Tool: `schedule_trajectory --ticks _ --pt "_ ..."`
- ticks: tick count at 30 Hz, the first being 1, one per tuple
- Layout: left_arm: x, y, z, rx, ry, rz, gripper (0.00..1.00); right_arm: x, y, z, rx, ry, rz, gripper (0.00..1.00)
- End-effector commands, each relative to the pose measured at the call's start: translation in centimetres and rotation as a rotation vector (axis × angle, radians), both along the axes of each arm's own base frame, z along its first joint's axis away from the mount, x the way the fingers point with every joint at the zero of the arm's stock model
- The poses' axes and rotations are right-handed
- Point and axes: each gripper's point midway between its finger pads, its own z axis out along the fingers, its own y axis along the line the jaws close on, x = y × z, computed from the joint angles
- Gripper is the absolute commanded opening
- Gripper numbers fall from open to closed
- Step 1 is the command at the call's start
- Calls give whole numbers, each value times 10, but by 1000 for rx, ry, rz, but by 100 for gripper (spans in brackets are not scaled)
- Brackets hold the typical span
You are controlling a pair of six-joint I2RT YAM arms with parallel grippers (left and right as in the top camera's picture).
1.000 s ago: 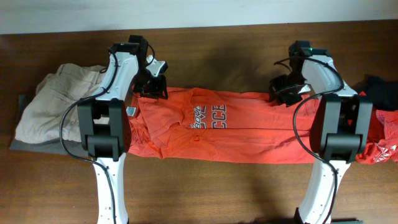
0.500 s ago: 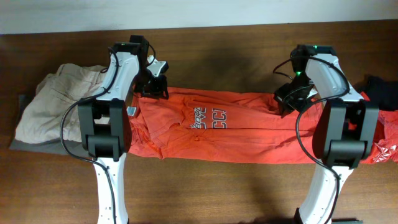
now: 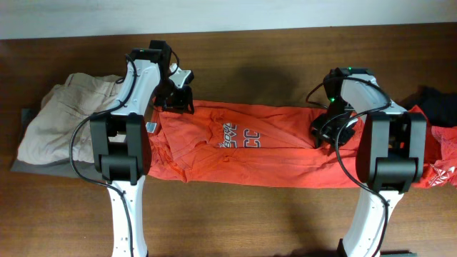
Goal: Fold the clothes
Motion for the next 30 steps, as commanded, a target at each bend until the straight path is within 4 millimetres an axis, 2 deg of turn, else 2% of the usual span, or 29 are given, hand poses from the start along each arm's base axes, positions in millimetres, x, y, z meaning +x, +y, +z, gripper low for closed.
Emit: schedule_trajectory --ticks 1,3,5,12,13,19,21,24,30 --pt "2 -1 -7 1 6 -4 39 2 -14 7 -28 -28 64 50" --pt "3 -1 -6 -1 -3 -16 39 3 -28 8 -79 -31 90 55" --pt "5 -1 -3 -2 -15 -26 38 4 -44 8 -132 -35 99 57" --pt "13 -3 18 -5 -44 -26 38 -2 -76 10 -108 -40 31 57" --pt "16 -3 20 -6 -53 -26 39 -5 -87 10 -101 -38 1 58" --pt "16 -3 20 -6 -55 -26 39 -9 -110 8 -76 -61 -72 64" --pt "17 -2 20 -4 -57 -26 39 -9 -115 7 -59 -72 -95 66" --pt "16 -3 21 -9 -53 -26 38 -4 -110 6 15 -108 -81 66" --pt "0 -39 26 -93 -31 -120 36 -1 -104 6 46 -122 -73 67"
